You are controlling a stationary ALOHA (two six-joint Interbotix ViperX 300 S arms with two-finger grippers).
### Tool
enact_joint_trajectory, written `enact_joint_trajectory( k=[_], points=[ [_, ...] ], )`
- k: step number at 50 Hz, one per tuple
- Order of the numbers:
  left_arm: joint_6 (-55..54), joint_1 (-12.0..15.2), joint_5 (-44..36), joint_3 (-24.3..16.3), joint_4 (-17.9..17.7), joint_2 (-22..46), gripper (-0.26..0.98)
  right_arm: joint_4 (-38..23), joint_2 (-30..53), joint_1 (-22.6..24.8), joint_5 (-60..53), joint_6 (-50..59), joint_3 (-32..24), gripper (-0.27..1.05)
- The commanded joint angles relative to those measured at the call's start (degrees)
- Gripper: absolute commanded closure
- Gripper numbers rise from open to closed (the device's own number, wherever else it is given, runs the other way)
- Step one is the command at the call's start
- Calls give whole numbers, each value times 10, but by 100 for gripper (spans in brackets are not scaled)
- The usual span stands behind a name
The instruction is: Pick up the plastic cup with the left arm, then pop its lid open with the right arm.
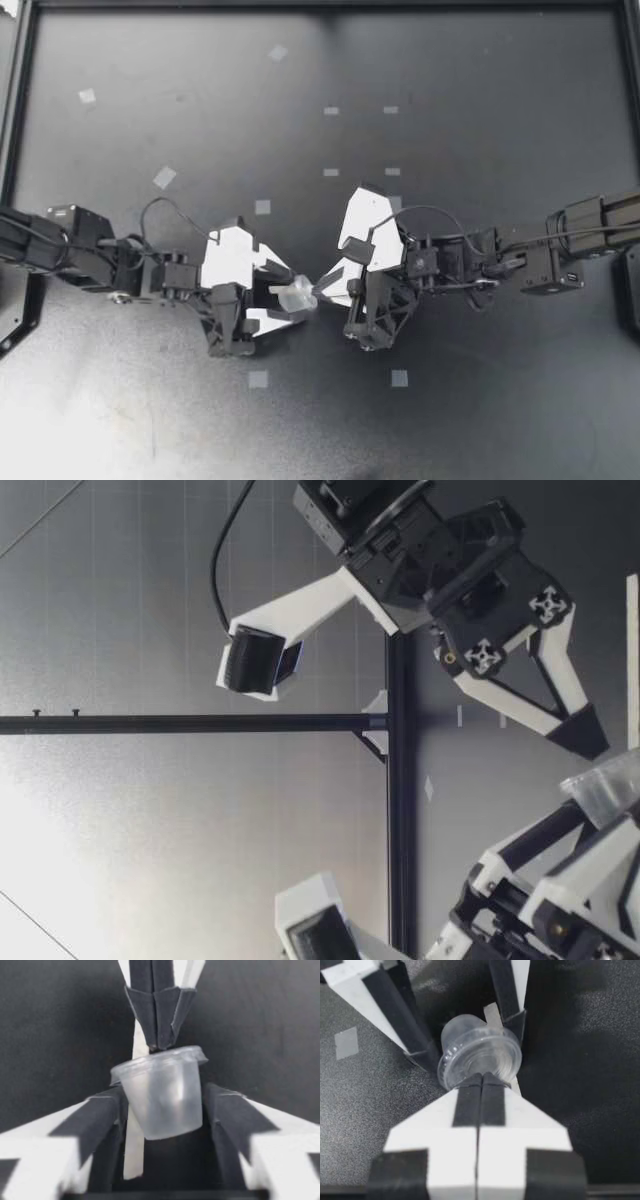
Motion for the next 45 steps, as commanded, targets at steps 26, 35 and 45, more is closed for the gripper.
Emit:
enact_joint_trajectory(
  k=[26,35,45],
  points=[
    [11,-1,41,18,0,-70,48,17,-111,8,-16,57,42,70],
    [76,-1,-55,36,-7,-129,48,17,-195,15,-137,212,113,13],
    [165,0,-166,30,-18,-159,48,13,-171,15,-405,388,189,6]
  ],
)
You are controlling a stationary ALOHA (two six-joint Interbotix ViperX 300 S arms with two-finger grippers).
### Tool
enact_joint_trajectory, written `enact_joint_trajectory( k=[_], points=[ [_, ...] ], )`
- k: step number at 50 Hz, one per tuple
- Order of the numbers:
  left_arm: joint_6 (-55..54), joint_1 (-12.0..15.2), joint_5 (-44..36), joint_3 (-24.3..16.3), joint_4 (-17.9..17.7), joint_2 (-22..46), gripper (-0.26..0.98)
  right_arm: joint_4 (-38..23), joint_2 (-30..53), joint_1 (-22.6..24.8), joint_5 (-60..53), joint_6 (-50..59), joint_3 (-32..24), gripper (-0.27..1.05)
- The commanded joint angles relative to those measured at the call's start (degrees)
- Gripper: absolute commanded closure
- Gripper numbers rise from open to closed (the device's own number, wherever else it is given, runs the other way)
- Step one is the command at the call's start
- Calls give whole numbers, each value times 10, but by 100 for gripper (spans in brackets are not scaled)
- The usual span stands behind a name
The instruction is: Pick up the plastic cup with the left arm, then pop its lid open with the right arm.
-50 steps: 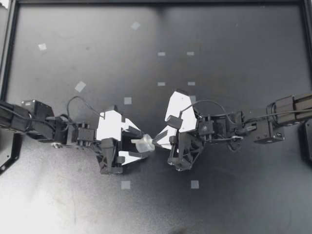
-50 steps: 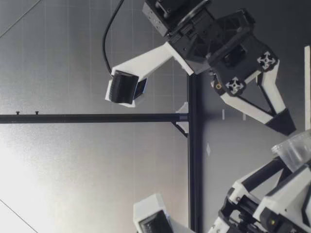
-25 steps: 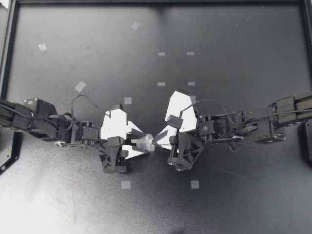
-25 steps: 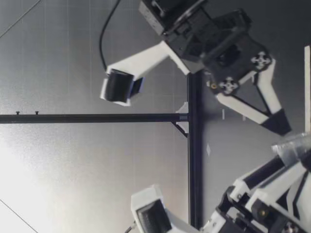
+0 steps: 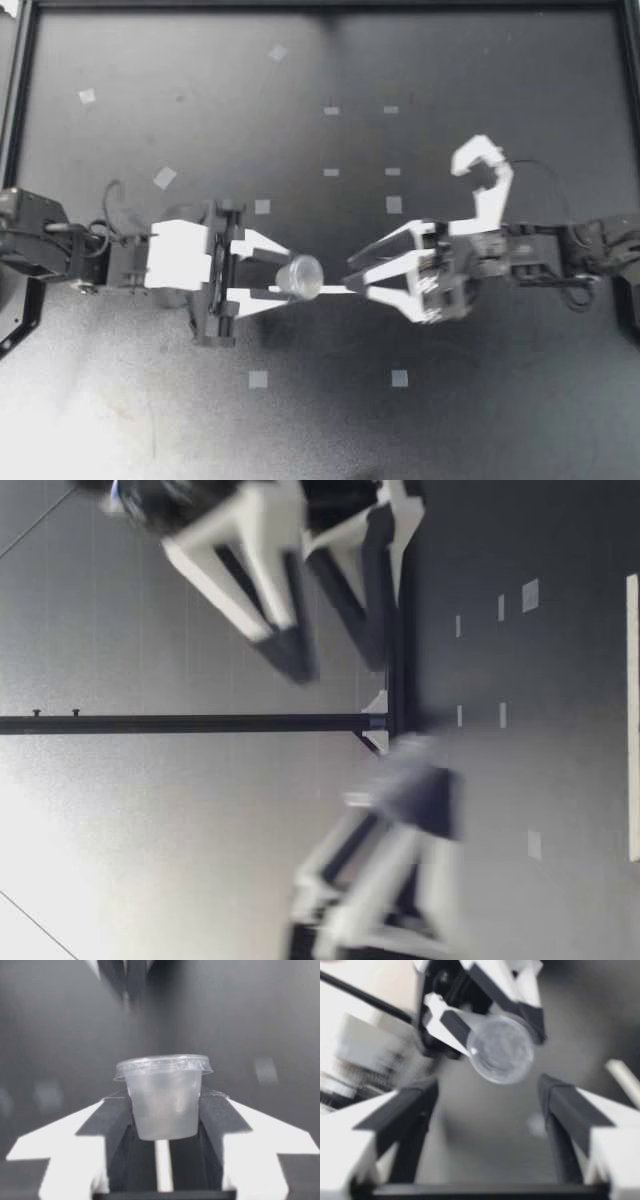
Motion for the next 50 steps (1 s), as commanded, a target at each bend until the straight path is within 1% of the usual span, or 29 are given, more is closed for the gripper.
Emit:
enact_joint_trajectory(
  k=[1,5,9,13,19,29,32,35,39,43,46,50],
  points=[
    [24,0,-51,-9,-10,-18,48,-2,17,3,-131,33,16,6],
    [42,0,-95,-10,-17,-15,48,-1,66,3,-251,62,18,6],
    [45,0,-120,-10,-18,-11,48,-2,112,4,-320,78,7,6],
    [44,0,-125,-10,-18,-11,48,-4,142,4,-352,83,-8,6],
    [42,0,-124,-9,-18,-11,48,-9,156,4,-349,81,-20,6],
    [42,0,-124,-11,-18,-11,48,-13,142,4,-332,78,-37,6],
    [42,0,-123,-11,-18,-9,48,-27,136,4,-335,76,-47,6],
    [42,-1,-124,-10,-18,-6,48,-57,120,4,-344,76,-54,6],
    [42,0,-124,-11,-18,-3,48,-98,81,3,-361,74,-62,6],
    [42,-1,-124,-12,-17,2,48,-137,22,3,-388,48,-59,6],
    [42,0,-124,-12,-17,5,48,-150,-11,4,-386,11,-47,6],
    [41,0,-123,-11,-18,11,48,-145,-47,4,-368,-40,-19,6]
  ],
)
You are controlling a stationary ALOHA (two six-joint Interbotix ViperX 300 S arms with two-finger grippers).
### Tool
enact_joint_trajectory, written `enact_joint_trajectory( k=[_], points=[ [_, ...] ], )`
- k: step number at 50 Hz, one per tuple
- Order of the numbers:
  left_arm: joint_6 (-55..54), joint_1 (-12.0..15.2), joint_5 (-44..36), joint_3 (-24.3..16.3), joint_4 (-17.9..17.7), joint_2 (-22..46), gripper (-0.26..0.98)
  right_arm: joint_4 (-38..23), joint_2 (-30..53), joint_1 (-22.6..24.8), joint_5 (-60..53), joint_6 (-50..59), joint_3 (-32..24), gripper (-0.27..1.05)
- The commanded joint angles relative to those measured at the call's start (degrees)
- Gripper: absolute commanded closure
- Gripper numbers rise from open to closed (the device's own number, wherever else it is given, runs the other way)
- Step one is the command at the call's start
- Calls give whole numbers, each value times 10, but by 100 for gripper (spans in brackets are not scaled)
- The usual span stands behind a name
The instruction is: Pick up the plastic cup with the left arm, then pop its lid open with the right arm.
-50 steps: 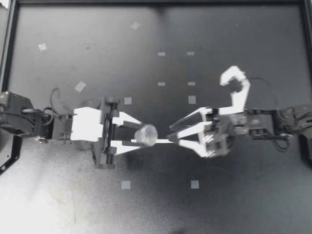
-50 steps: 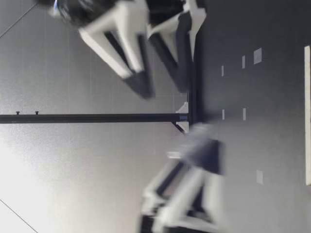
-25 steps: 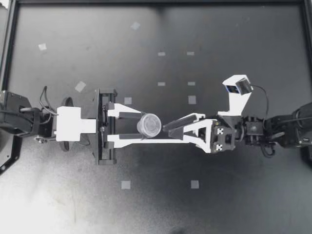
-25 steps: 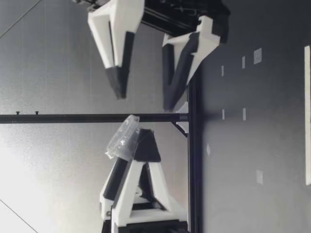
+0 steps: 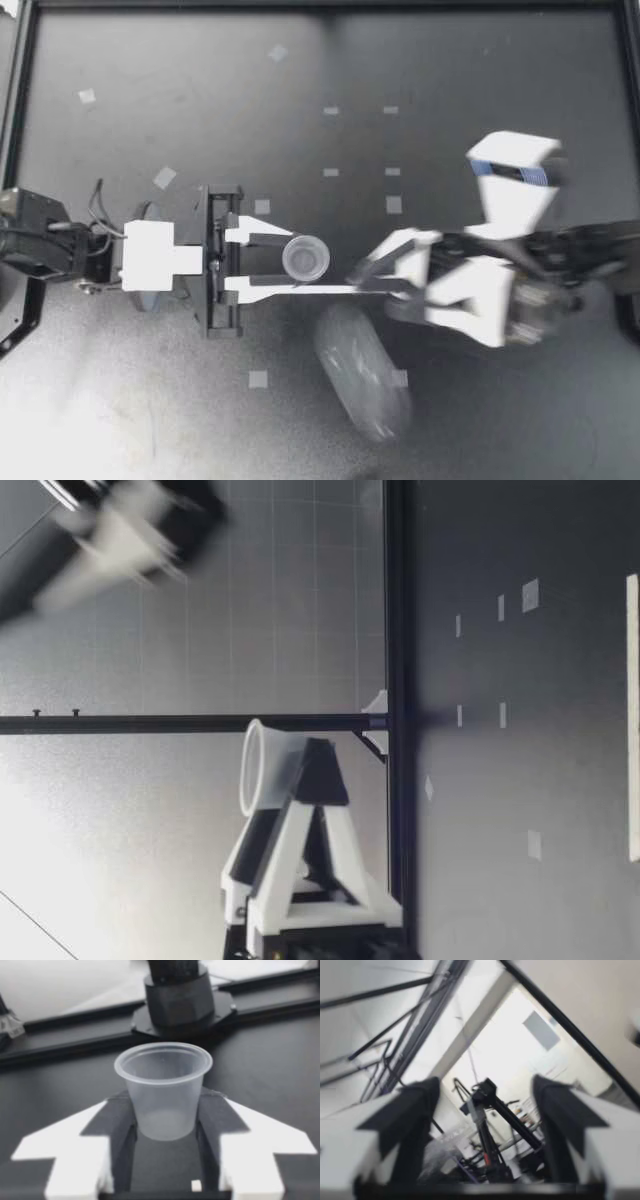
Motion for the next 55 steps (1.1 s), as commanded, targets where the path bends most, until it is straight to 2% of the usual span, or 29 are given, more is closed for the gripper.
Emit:
enact_joint_trajectory(
  k=[1,8,17,22,31,39,55],
  points=[
    [-1,-2,-4,-7,1,-3,48,10,-44,-2,14,-32,17,6],
    [-15,-1,-4,-8,1,0,48,41,-54,-8,71,-44,40,6],
    [-48,-1,-4,-5,1,0,48,20,-36,-45,173,-77,40,6],
    [-52,-1,-3,-4,1,0,48,-4,-44,-57,258,-187,32,6],
    [-53,-1,-4,-6,3,-2,48,-4,-94,-57,417,-445,11,6],
    [-55,-2,-3,-4,1,-4,48,-3,-141,-56,430,-529,21,6],
    [-61,-1,0,-4,1,-4,48,8,-116,-55,395,-530,39,6]
  ],
)
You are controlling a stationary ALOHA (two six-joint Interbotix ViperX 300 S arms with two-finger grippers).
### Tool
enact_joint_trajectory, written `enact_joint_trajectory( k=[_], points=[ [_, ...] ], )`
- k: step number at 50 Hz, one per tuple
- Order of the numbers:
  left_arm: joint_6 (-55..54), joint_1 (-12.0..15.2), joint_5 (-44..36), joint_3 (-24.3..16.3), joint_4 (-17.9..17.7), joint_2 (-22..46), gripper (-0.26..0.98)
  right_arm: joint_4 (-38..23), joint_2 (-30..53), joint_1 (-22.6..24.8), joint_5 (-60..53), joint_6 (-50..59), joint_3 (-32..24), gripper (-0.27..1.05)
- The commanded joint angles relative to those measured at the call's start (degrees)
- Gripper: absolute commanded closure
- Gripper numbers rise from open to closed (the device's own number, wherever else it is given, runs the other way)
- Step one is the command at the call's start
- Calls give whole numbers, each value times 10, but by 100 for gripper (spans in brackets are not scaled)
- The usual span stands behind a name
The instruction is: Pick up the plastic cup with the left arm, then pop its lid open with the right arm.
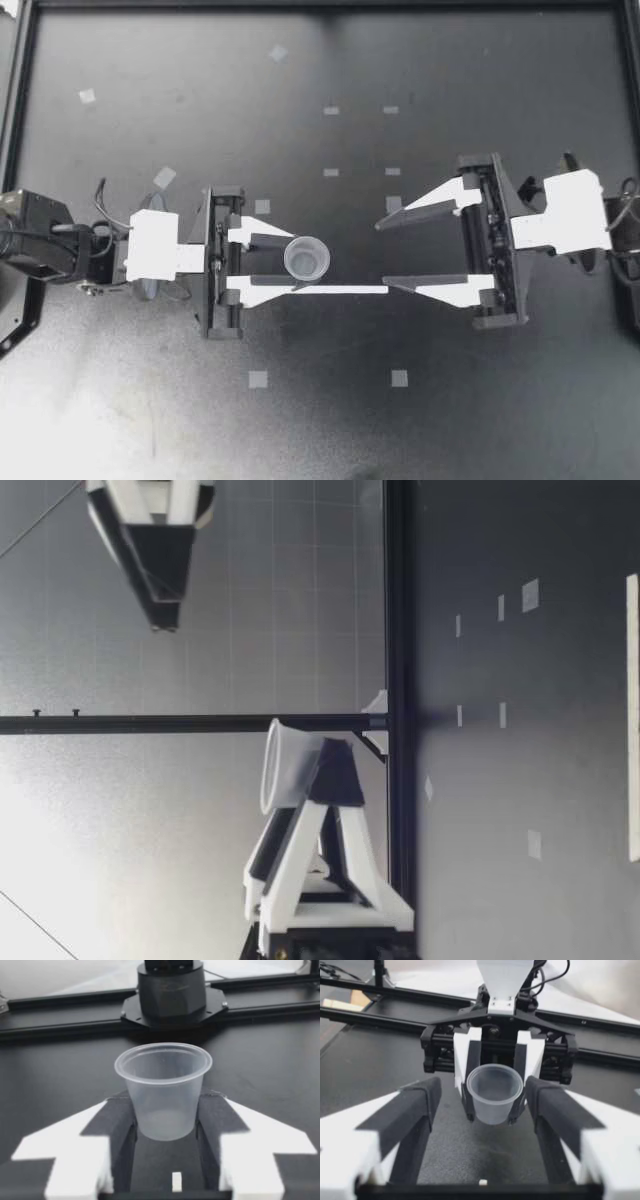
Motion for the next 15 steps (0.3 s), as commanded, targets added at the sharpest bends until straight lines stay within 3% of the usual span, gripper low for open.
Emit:
enact_joint_trajectory(
  k=[1,15],
  points=[
    [-2,-1,2,-5,0,-12,48,2,1,-2,-20,1,-6,6],
    [0,-1,57,-21,0,-14,48,2,4,-3,-29,3,-6,6]
  ],
)
